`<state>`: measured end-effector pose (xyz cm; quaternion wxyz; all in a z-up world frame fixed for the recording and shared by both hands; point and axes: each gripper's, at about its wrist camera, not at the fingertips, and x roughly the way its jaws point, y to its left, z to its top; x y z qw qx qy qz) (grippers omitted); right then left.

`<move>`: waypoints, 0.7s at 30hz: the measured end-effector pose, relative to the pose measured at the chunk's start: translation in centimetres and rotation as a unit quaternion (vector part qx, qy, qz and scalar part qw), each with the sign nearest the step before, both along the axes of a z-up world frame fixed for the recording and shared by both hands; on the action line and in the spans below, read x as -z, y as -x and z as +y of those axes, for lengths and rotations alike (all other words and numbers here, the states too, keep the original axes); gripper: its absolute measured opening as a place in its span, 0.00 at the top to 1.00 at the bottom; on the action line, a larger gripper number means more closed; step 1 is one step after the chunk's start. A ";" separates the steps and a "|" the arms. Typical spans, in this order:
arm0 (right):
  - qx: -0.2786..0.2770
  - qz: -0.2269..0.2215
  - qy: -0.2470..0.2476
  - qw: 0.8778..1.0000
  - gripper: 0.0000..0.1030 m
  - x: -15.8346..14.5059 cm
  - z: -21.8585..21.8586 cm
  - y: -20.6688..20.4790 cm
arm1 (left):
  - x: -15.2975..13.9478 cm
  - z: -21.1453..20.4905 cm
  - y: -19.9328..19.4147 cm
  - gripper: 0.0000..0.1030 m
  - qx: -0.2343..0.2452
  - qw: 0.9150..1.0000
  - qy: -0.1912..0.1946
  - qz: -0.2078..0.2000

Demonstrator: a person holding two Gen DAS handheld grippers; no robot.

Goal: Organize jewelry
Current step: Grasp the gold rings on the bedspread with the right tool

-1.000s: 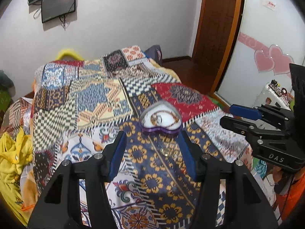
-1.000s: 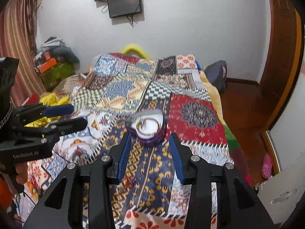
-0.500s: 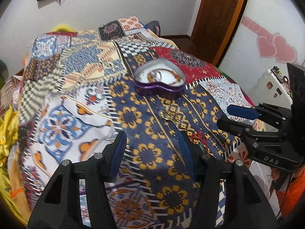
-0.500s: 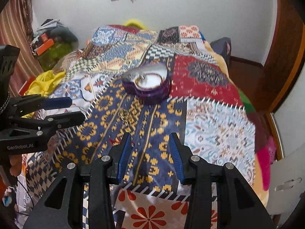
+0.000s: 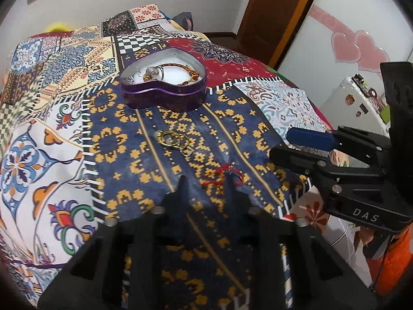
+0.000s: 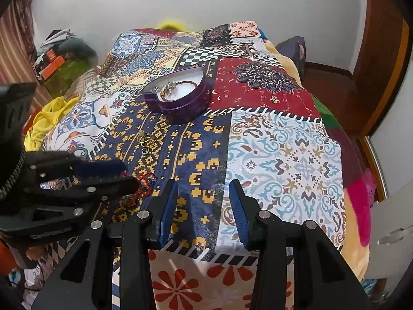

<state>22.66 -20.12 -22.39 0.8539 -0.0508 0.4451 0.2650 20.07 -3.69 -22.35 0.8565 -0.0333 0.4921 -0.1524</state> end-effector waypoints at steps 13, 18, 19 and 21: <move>-0.007 -0.003 -0.015 1.000 0.64 -0.5 0.8 -0.2 | -3.9 2.3 0.9 1.00 -0.030 0.998 -0.015 -0.056; -0.017 -0.015 -0.012 1.000 0.64 -0.7 2.3 -0.2 | -6.4 4.6 1.1 1.00 -0.055 0.995 -0.011 -0.086; -0.019 -0.015 -0.013 1.000 0.64 -0.6 2.6 -0.2 | -6.8 4.9 1.2 1.00 -0.057 0.994 -0.010 -0.090; -0.024 -0.018 -0.011 0.999 0.64 -0.4 3.4 -0.3 | -7.9 5.9 1.3 1.00 -0.067 0.992 -0.008 -0.106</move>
